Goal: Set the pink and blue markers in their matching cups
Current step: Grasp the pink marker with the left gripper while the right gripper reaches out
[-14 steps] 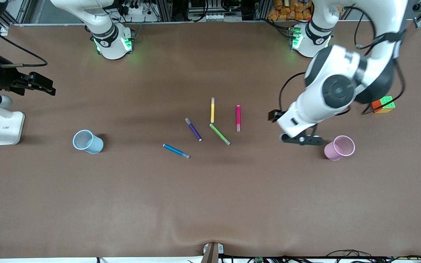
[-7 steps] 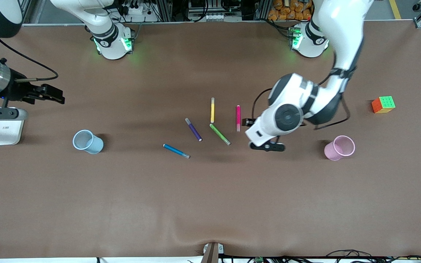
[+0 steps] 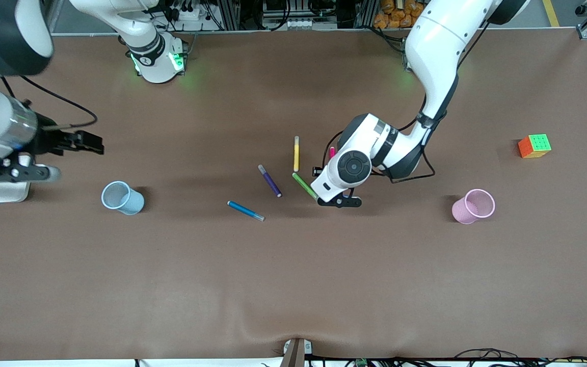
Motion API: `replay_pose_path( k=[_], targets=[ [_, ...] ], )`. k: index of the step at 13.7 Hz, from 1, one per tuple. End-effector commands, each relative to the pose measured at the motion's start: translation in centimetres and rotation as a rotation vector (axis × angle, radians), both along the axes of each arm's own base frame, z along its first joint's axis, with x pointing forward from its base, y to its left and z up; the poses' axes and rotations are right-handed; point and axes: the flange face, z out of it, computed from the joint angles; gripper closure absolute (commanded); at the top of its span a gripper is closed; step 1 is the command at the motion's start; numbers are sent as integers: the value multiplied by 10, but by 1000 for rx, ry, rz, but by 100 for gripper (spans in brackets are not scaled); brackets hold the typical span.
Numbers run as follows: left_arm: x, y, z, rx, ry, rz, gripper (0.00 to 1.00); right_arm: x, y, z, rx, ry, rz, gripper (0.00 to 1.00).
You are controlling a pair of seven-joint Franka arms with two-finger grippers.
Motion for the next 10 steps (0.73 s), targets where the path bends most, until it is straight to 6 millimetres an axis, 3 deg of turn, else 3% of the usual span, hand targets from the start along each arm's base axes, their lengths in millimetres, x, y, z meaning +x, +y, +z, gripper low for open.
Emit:
replay_pose_path(
  k=[1,3,4,10],
  targets=[
    [-7,-13,-19,13,-1,27,25,16,6,-38,-14,54,5,0],
    [-10,-11,-24,27,5,30,32,30,-4,-64,-12,79,-14,0],
    [-11,-7,-32,37,14,34,32,30,1,-65,-27,80,21,0],
    [-5,2,-39,77,-10,3,41,51,15,-48,-99,-62,561,0]
  ],
)
